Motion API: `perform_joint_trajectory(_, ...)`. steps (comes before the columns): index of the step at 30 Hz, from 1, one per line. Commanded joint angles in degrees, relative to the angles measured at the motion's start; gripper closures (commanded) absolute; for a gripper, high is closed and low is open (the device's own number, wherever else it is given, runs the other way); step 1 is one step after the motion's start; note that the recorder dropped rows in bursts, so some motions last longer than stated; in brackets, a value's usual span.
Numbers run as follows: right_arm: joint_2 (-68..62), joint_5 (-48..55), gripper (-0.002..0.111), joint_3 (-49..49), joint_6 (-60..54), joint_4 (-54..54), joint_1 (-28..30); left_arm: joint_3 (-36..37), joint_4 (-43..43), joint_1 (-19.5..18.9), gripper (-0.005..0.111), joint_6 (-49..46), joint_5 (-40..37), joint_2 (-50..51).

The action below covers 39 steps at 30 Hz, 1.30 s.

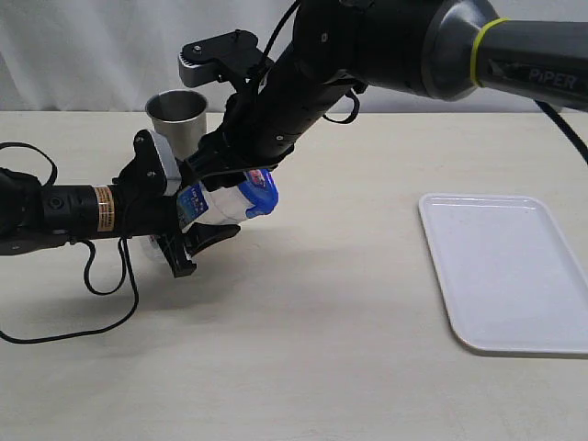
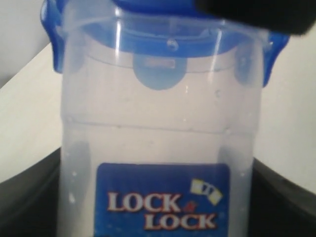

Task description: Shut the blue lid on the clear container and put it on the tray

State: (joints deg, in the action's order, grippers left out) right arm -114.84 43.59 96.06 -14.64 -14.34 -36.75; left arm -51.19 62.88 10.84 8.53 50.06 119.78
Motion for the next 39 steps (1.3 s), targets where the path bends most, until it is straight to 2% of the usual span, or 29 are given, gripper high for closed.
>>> perform_joint_trajectory(1,-0.16,-1.27,0.067,1.03,2.01,0.21,0.03,0.08,1.53,0.49,0.107,0.66,0.36,0.20)
perform_joint_trajectory(3,-0.59,0.01,0.075,1.03,1.85,0.50,0.03,0.08,1.53,0.49,0.107,0.66,0.36,0.20)
perform_joint_trajectory(9,-4.32,0.67,0.075,1.03,1.85,4.06,-0.66,0.08,1.53,0.49,0.107,0.66,0.99,0.20)
perform_joint_trajectory(14,-6.57,1.17,0.075,1.08,8.47,18.92,-3.80,0.08,2.06,0.49,0.107,0.66,1.27,0.20)
perform_joint_trajectory(20,-6.86,-1.89,0.075,1.68,7.59,19.58,-5.41,0.08,2.86,0.49,0.107,0.66,1.49,0.20)
perform_joint_trajectory(29,-2.88,1.51,0.075,6.54,4.77,19.92,-5.31,0.08,2.51,0.49,0.107,0.28,0.82,0.20)
perform_joint_trajectory(31,-0.74,1.62,0.072,6.54,4.77,19.92,-5.08,0.08,2.50,0.49,0.107,0.16,0.82,0.20)
perform_joint_trajectory(35,3.56,3.39,0.055,6.54,4.41,18.33,-2.87,0.08,2.40,0.49,0.107,0.06,1.43,0.20)
perform_joint_trajectory(39,7.41,7.42,0.054,6.18,4.15,16.49,0.60,0.08,1.74,0.49,0.107,-0.67,5.00,0.20)
